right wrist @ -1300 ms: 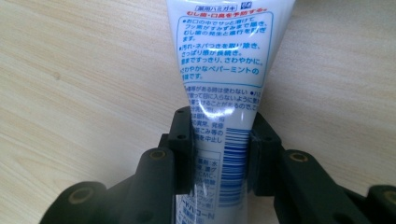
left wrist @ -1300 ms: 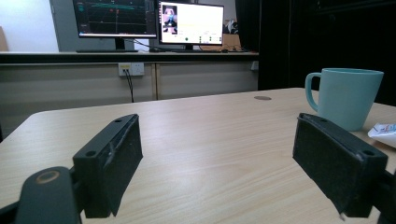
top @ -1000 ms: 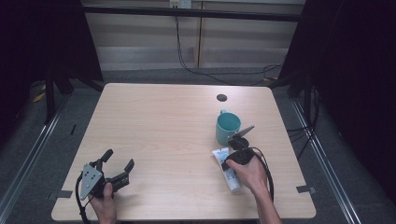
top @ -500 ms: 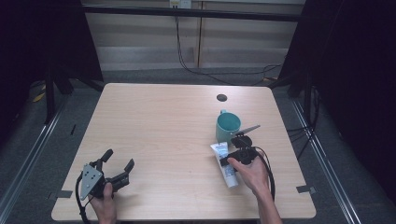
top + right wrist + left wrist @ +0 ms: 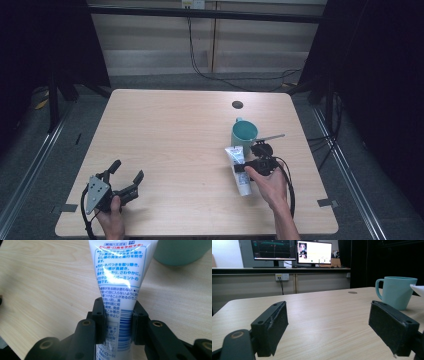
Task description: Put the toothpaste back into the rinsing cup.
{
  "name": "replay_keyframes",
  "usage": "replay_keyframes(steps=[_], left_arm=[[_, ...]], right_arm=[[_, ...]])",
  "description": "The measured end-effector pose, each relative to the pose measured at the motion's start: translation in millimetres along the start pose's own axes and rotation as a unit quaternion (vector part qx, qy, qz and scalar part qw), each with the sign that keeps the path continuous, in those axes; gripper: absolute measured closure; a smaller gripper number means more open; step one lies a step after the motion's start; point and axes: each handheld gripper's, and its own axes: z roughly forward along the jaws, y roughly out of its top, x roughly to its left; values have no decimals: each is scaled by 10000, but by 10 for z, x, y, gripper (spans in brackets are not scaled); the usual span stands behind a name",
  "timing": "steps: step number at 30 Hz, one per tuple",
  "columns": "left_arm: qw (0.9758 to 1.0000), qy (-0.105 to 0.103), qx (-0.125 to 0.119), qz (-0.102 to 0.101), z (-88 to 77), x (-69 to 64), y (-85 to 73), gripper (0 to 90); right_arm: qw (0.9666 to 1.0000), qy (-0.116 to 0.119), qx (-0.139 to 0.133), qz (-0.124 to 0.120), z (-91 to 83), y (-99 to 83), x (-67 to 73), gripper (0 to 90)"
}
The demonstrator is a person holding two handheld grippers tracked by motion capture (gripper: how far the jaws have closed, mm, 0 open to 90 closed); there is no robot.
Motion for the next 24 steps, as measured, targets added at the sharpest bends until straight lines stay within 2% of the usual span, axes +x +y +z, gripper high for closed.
replay_keyframes(steps=[6,11,13,15,24], left_arm=[[10000,1,-1,0,0,0,0,156],[10000,1,-1,1,0,0,0,156],[10000,0,0,1,0,0,0,156],[10000,14,-2,1,-1,1,0,156],[10000,0,-1,0,0,0,0,156]], right_arm=[[9992,-31,-341,-188,-66,6,60,706],[9985,16,-495,-242,-98,19,93,707],[9979,75,-583,-279,-108,21,107,707],[9976,211,-549,-375,-107,27,116,707],[9937,310,-939,-528,-151,51,209,706]])
